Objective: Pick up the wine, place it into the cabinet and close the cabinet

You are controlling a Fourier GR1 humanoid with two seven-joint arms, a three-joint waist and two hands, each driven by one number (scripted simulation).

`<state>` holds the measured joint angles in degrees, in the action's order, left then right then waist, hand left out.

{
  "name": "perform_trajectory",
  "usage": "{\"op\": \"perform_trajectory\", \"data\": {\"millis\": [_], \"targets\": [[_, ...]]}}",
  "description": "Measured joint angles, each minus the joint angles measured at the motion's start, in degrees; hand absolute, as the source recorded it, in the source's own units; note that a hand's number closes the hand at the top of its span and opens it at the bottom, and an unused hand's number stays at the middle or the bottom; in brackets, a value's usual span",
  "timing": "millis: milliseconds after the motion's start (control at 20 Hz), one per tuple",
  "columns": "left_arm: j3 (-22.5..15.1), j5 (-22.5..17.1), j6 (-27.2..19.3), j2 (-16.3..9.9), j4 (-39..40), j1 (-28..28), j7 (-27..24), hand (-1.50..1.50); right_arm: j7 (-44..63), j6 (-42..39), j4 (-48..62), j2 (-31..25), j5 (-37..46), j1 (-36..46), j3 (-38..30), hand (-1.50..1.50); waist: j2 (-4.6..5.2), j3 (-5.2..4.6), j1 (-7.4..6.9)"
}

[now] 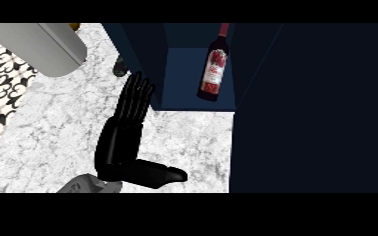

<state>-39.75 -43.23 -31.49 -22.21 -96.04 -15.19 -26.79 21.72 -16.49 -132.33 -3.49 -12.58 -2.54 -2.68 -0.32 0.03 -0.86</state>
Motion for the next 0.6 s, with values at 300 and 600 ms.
{"op": "perform_trajectory", "data": {"millis": [300,600], "targets": [[-0.9,3.7,-3.4,-3.3,-11.7,9.1,0.8,-1.5,0.3,-5.2,-0.4,-4.0,-0.3,-0.5,0.9,1.5,0.07,0.0,0.12],[1.9,4.9,-4.1,-8.6,-19.0,17.6,-0.3,-1.5,3.6,-11.6,-3.5,-7.9,-3.3,-2.6,5.8,1.5,0.06,-0.02,0.08]]}}
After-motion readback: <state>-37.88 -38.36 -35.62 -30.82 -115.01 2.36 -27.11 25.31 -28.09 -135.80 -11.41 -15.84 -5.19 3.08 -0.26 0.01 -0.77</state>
